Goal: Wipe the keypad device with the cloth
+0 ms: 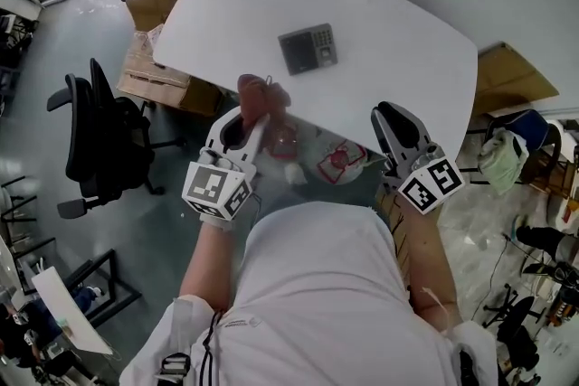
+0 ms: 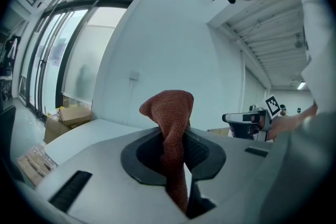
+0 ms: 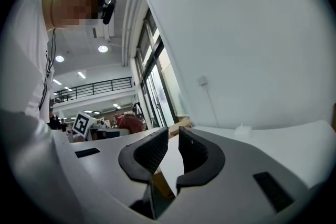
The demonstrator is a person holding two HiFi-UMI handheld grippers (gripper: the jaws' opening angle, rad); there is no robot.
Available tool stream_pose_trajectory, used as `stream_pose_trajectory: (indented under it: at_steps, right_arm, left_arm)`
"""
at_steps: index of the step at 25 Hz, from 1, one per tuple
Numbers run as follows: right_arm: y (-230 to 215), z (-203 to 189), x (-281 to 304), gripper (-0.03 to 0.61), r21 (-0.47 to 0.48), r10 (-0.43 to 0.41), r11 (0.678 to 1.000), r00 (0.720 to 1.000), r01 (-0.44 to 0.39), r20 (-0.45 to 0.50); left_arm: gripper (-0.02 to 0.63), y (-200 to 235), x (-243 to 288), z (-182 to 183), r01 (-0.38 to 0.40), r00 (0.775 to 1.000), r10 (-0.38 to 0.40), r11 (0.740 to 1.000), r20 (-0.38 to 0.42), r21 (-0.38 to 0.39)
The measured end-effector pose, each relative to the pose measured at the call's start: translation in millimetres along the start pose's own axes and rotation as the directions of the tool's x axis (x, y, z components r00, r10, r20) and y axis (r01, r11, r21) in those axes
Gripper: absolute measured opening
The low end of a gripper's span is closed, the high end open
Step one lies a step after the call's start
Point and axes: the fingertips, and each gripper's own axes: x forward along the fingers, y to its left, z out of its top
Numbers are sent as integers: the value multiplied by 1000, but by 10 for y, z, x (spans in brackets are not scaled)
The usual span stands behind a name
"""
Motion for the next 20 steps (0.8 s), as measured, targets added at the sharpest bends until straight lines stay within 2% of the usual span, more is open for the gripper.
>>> stream_pose_trajectory:
  at_steps: [5,8,13,17,20]
  right_arm:
    - [-230,-39,318,49,20,30,999,998,-29,-61]
    - [-373,-60,475,133,14,59,998,992,-58,-115]
    - [-664,-163,785,175,9,118,993,970,-119,-211]
    - [-919,-276,1096,196,1,179,982,940,-186,-290]
    - [-1050,-408,1349,216,-19,236,965,891,-263,-387]
  left_arm:
    - [63,263,94,-81,-31,999,30,999,-40,-17]
    - [63,338,134,-113,-58,997,57,998,-53,-24]
    - [63,413,220,-207,-111,992,109,994,-69,-24]
    - [64,475,345,-314,-171,981,171,985,-95,10]
    - [66,511,480,-387,-204,973,204,979,-103,16]
